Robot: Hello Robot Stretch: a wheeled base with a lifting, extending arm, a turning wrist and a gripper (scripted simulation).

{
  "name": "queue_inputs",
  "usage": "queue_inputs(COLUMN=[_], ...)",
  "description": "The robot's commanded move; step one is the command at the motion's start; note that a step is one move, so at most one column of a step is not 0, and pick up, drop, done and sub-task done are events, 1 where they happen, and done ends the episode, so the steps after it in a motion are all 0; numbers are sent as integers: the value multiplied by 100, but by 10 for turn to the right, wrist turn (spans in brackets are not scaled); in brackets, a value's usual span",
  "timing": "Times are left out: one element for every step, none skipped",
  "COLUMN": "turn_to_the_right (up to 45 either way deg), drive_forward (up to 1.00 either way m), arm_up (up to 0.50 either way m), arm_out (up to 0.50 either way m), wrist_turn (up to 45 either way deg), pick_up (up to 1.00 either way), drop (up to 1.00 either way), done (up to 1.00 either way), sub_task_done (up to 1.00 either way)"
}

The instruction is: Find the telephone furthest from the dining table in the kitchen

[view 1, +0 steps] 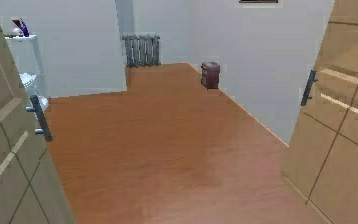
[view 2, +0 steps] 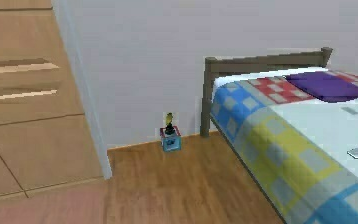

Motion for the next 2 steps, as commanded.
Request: queue_inputs(turn_to_the_right=[-150,0], drive_forward=[0,100], arm_up=[0,0], arm_out=[0,0], wrist_turn=[0,0], pick_up=[0,0], drop=[0,0], done=[0,0], sub_task_done=[0,0])
